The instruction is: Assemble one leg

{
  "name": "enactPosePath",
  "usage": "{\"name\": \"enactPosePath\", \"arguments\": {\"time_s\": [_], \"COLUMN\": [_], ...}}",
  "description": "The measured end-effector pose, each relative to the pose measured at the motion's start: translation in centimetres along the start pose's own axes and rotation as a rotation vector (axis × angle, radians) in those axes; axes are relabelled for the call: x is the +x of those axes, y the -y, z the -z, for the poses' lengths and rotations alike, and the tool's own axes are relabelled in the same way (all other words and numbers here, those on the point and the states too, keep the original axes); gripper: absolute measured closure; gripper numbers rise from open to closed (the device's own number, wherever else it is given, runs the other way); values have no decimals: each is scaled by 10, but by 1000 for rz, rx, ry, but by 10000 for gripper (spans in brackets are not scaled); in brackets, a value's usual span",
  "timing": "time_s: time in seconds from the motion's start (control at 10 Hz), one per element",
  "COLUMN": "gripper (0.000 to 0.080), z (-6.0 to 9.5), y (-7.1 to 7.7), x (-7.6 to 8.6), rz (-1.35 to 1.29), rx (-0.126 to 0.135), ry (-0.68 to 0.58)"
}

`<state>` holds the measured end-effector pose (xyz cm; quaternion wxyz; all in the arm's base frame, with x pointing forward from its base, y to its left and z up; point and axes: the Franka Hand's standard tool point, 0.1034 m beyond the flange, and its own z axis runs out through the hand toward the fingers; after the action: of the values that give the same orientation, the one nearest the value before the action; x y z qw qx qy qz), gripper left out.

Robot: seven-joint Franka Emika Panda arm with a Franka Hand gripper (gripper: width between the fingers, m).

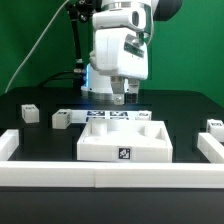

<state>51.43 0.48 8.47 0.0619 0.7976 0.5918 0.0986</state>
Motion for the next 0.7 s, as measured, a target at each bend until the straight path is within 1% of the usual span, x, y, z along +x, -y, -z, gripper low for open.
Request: {"name": "enactPosePath", "arguments": {"time_s": [0.2, 0.3, 0.4, 0.5, 0.7], "gripper": [150, 150, 150, 150, 150], "z": [-2, -5, -7, -7, -7], "y": [8, 15, 20, 19, 19], "x": [6, 7, 7, 6, 6], "rz": [145, 180, 195, 189, 189], "rx": [6, 28, 56, 52, 54], "ry": [6, 15, 28, 28, 28]}}
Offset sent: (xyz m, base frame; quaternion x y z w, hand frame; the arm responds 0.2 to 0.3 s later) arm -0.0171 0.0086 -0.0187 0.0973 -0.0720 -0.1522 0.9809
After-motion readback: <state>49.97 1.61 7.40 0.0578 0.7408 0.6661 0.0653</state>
